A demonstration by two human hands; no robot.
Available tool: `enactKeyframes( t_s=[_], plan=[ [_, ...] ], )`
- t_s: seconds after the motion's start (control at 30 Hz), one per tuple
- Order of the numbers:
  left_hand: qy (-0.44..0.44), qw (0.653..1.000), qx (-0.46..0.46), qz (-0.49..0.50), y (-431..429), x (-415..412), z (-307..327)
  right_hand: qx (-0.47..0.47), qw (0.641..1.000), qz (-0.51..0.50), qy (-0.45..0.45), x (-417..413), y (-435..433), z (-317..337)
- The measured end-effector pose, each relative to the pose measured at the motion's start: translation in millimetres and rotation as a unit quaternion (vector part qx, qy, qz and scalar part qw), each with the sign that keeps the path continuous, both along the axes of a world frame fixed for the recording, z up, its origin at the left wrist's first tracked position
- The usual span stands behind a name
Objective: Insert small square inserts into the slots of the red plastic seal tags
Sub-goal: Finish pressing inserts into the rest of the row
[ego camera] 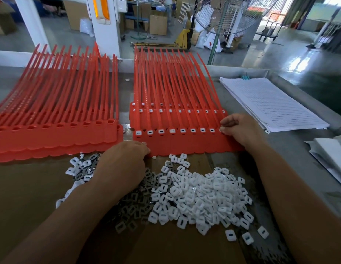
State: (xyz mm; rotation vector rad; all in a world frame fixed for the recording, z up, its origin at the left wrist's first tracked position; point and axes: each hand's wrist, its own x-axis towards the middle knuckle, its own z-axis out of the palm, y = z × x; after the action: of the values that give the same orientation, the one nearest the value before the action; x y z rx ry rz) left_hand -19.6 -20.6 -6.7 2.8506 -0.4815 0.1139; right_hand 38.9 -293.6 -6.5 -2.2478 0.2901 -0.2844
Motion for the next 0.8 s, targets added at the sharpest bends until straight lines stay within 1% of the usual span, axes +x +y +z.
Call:
enactKeyframes(
  t_s=[0.07,0.2,0.27,0.4,0.43,0.5,0.57,0.63,0.7,0.8],
  plan=[
    [0.002,1.000,0.001,0.003,0.5,0.1,0.5,0.000,1.000,0.003,-0.010,-1.0,-1.0,-2.6],
    [0.001,1.000,0.000,0.008,0.1,0.4,0.9,0.020,1.000,0.013,0.001,-4.1,-4.5,0.3],
    [0.003,1.000,0.006,0.006,0.1,-0.1,1.6,0.010,1.000,0.026,-0.003,-7.7,-4.3,4.7],
    [0.004,1.000,0.009,0.003,0.4,-0.2,1.8,-0.026,0.997,0.059,-0.040,-20.8,6.4,17.8],
    [0.006,1.000,0.009,0.004,0.4,-0.4,1.5,-0.027,0.995,0.085,-0.043,-24.5,11.1,21.7],
    [0.008,1.000,0.012,0.003,0.3,-0.6,1.3,-0.029,0.984,0.176,-0.030,-32.8,23.4,28.7],
    [0.010,1.000,0.011,0.001,0.5,-0.6,1.4,-0.056,0.961,0.270,0.011,-39.8,37.1,32.8],
    [0.011,1.000,0.010,0.002,0.6,-0.5,1.5,-0.093,0.936,0.337,0.049,-44.7,50.3,33.2],
    [0.011,1.000,0.009,0.002,0.4,-0.8,1.4,-0.106,0.918,0.375,0.069,-48.1,59.4,31.0],
    [0.010,1.000,0.007,0.003,0.2,-1.8,1.4,-0.109,0.907,0.397,0.085,-49.9,64.7,27.6]
  ],
)
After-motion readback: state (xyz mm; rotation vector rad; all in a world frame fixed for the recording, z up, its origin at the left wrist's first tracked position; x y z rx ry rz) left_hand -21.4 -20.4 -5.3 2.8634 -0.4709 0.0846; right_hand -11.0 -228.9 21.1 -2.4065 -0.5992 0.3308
